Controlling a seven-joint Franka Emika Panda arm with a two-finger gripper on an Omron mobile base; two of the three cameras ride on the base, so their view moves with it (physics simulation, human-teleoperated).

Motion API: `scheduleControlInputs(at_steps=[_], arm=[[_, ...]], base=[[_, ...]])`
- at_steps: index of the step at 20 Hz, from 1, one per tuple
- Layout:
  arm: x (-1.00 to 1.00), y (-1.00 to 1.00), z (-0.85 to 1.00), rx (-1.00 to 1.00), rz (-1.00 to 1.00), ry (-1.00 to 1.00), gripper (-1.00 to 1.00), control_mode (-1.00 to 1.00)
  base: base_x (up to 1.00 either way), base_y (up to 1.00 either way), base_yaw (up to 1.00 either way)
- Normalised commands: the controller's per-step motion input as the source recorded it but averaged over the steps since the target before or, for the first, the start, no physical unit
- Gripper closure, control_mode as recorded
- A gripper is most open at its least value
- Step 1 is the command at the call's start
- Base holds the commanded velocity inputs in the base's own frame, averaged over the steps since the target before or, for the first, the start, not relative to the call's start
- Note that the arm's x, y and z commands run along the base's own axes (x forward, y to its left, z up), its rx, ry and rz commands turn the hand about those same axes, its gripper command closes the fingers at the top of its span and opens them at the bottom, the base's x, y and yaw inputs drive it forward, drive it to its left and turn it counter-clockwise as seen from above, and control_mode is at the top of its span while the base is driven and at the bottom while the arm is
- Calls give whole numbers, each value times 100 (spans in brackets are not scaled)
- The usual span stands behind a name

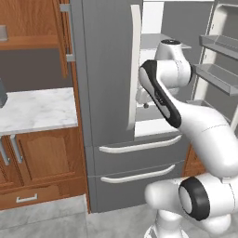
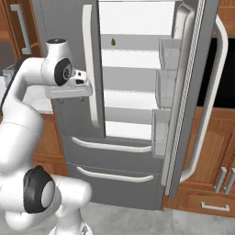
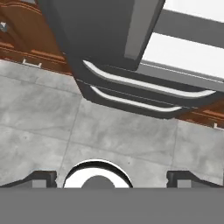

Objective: There is a bowl on the dining counter. Grab a lemon wedge from the fridge and place it in the bowl. Then get the liquor bottle and glass cup from the cabinet and place them next to the bowl.

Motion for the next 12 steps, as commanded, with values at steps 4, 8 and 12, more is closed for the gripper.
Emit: scheduleControlInputs(at_steps=[4,8,12], arm=[[76,-6,2,16,-2,-6,-100,-100],[79,5,1,8,0,-13,-100,-100],[56,20,1,0,0,-27,-100,-100]], base=[[0,0,0],[0,0,0],[0,0,0]])
